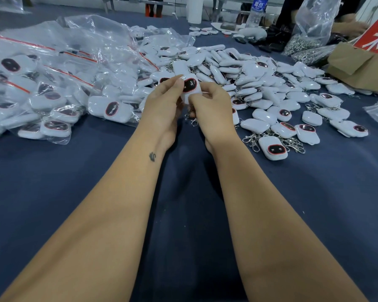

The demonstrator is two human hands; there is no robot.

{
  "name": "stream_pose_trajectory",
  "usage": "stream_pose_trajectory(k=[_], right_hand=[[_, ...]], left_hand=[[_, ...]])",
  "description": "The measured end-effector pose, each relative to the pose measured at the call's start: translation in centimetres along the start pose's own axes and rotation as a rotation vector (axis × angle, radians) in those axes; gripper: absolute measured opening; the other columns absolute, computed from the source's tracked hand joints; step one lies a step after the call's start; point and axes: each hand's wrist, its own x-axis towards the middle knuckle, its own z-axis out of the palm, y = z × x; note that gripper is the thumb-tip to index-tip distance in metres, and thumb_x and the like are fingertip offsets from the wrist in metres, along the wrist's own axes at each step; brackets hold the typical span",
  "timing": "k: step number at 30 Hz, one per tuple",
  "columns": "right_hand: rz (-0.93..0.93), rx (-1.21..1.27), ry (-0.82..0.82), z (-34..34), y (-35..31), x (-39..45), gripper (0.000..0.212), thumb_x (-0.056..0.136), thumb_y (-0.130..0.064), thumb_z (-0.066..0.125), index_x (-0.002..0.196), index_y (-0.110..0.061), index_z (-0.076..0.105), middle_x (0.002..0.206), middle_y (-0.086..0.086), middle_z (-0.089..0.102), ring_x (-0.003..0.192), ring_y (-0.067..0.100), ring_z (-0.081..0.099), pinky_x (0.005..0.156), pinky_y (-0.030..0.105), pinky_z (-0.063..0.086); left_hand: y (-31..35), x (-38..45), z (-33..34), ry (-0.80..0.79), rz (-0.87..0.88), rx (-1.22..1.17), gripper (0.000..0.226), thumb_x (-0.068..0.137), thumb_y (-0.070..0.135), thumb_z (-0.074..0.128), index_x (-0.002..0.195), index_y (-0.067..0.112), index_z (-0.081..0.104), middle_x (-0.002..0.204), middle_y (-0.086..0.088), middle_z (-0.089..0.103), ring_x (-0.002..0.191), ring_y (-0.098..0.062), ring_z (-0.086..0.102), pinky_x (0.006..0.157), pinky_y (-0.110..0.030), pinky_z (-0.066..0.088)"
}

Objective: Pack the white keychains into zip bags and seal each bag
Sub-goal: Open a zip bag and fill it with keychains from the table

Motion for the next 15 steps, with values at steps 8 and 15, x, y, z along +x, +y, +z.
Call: stream_pose_trajectory(k=[8, 15], right_hand=[[0.075, 0.128, -0.111, 0.36, -0.14, -0.03, 0.019, 0.088, 0.003, 0.052, 0.098, -0.005, 0.065, 0.080, 0.007, 0.065, 0.061, 0.013, 0.056, 0.053, 0.021, 0.046], [0.119, 0.073, -0.109, 0.26, 0.03, 0.10, 0.019, 0.087, 0.002, 0.046, 0.088, -0.007, 0.063, 0.077, 0.008, 0.062, 0.053, 0.011, 0.051, 0.052, 0.021, 0.044]], left_hand=[[0.23, -0.31, 0.17, -0.079, -0.074, -0.018, 0.019, 0.103, 0.020, 0.046, 0.093, 0.017, 0.061, 0.079, -0.004, 0.063, 0.054, -0.011, 0.051, 0.046, -0.021, 0.032], [-0.03, -0.17, 0.10, -0.134, -0.131, 0.038, 0.020, 0.099, 0.013, 0.041, 0.088, 0.011, 0.058, 0.075, -0.003, 0.056, 0.055, -0.011, 0.040, 0.047, -0.021, 0.029]])
